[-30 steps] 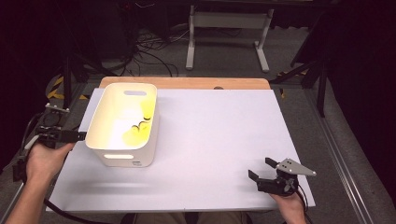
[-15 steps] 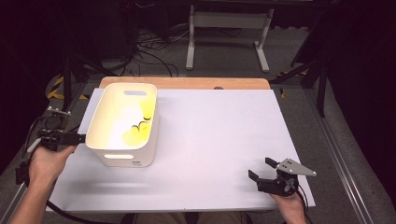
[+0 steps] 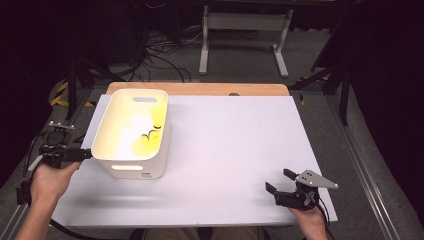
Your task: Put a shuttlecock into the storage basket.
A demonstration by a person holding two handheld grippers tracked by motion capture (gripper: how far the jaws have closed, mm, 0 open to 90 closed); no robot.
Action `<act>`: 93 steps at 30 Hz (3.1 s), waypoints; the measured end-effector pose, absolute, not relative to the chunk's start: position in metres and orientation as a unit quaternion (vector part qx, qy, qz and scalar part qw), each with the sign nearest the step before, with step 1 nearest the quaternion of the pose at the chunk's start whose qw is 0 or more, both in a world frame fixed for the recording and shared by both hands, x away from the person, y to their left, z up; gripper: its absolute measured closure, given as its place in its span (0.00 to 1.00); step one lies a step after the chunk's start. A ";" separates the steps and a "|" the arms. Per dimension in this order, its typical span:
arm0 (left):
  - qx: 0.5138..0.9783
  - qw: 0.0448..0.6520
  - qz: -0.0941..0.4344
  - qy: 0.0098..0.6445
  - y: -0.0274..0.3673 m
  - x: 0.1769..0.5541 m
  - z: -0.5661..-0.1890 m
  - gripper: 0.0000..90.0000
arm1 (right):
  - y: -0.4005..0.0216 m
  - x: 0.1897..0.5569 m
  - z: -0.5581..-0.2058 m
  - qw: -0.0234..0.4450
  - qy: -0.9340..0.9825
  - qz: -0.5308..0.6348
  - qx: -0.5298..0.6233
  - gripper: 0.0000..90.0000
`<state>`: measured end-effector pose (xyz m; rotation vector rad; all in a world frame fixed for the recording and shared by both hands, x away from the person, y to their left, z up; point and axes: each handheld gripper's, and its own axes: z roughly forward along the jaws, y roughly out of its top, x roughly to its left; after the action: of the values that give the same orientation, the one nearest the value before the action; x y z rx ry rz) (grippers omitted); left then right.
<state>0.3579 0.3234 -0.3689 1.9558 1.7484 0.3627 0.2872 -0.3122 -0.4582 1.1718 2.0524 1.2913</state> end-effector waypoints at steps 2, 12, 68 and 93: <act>0.717 0.245 0.129 0.640 0.323 0.356 -0.372 0.43 | -0.312 0.287 -0.458 0.223 0.743 0.467 0.425 0.15; 0.718 0.251 0.132 0.636 0.321 0.349 -0.378 0.41 | -0.312 0.287 -0.458 0.223 0.744 0.467 0.423 0.15; 0.723 0.308 0.148 0.601 0.298 0.299 -0.408 0.40 | -0.310 0.286 -0.458 0.224 0.745 0.467 0.420 0.15; 0.719 0.369 0.171 0.564 0.278 0.279 -0.423 0.35 | -0.309 0.283 -0.457 0.225 0.746 0.467 0.419 0.15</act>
<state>0.2786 0.2784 -0.4234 1.8451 1.4481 0.4399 0.2834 -0.3090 -0.4568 1.1549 2.0569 1.2884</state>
